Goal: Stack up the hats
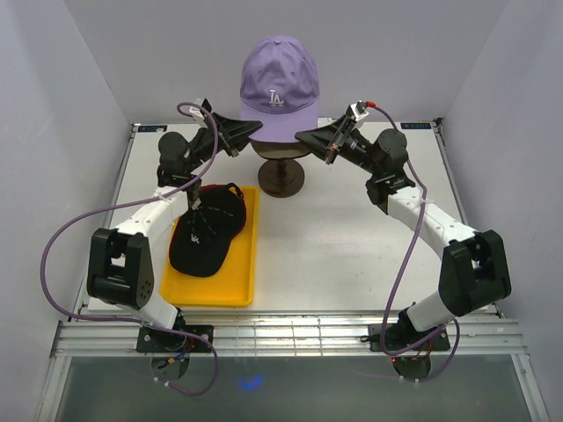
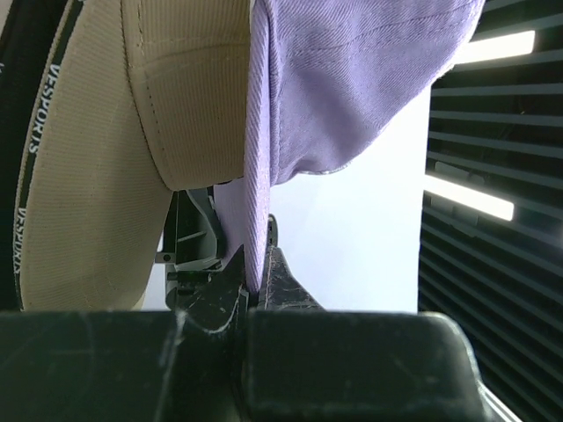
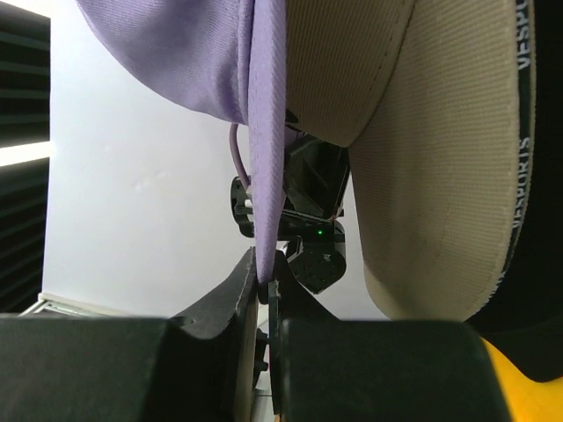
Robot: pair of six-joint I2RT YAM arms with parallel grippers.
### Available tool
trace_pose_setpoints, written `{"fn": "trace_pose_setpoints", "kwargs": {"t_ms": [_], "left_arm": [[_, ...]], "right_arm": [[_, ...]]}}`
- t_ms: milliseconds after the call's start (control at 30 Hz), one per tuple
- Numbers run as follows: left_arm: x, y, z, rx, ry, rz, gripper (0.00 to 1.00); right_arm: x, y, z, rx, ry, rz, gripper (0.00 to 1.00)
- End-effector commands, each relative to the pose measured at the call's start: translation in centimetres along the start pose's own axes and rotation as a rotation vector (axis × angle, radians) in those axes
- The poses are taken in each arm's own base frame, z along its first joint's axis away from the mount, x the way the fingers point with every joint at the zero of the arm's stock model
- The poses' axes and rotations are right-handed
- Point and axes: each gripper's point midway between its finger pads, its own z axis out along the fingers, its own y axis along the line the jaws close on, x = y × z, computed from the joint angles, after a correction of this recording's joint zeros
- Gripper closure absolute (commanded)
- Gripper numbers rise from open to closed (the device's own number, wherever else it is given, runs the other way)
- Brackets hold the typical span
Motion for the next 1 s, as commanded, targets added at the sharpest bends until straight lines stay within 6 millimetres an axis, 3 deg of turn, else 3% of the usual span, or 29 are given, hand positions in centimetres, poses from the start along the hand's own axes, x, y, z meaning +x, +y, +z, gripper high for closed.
{"fn": "trace_pose_setpoints", "kwargs": {"t_ms": [0, 600, 967], "left_arm": [[3.8, -2.7, -1.1, 0.041, 0.153, 0.091, 1.0], [4.2, 1.4, -2.2, -0.058, 0.176, 0.034, 1.0], [4.3, 2.0, -2.2, -0.088, 0.194, 0.037, 1.0]], "right_arm": [[-3.0, -0.6, -1.4, 0.024, -0.109, -0.011, 0.92], [-3.9, -3.6, -2.8, 0.087, -0.143, 0.06, 0.92], [-4.5, -4.6, -3.5, 0.132, -0.164, 0.086, 0.92]]}}
